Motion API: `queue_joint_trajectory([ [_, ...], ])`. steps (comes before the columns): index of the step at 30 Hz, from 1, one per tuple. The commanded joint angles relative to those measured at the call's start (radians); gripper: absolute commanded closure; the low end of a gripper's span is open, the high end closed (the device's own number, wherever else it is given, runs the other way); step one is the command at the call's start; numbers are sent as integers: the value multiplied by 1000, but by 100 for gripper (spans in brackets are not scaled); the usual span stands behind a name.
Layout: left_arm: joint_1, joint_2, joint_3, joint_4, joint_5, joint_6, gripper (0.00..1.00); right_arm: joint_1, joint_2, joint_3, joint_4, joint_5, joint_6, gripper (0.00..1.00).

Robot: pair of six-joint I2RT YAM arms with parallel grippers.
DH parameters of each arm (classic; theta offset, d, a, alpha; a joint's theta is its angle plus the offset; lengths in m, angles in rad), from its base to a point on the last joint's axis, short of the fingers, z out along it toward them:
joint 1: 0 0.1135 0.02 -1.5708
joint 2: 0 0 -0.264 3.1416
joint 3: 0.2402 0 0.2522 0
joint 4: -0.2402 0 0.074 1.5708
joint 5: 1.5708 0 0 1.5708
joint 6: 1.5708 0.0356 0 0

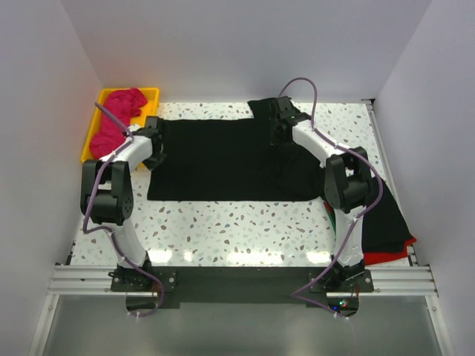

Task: Fold and stack the t-shirts
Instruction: Fold the tshirt

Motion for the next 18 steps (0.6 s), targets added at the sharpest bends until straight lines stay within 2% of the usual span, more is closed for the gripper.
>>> queue_joint_trajectory([
  [1, 14, 4, 24, 54, -10, 26, 81, -6, 1, 44, 51, -37, 7, 94],
  [2, 14, -2, 20, 62, -2, 37, 72, -6, 2, 55, 53, -51, 7, 89],
  [3, 14, -5, 15, 79, 14, 43, 68, -5, -1, 58, 59, -60, 4, 82],
  [4, 14, -10, 10, 88, 25, 55, 61, -6, -2, 67, 63, -69, 1, 68],
  [6, 14, -28, 6, 114, 68, 74, 55, -6, -4, 78, 60, -91, 1, 56],
  [8, 12, -48, 6, 117, 93, 92, 50, -9, -14, 93, 42, -94, 4, 48],
  [13, -34, -105, -6, 182, 235, 158, 48, -40, -68, 69, 2, -66, 39, 48],
  [18, -186, -90, -10, 255, 379, 184, 47, -68, -145, -77, 7, -45, 117, 49],
])
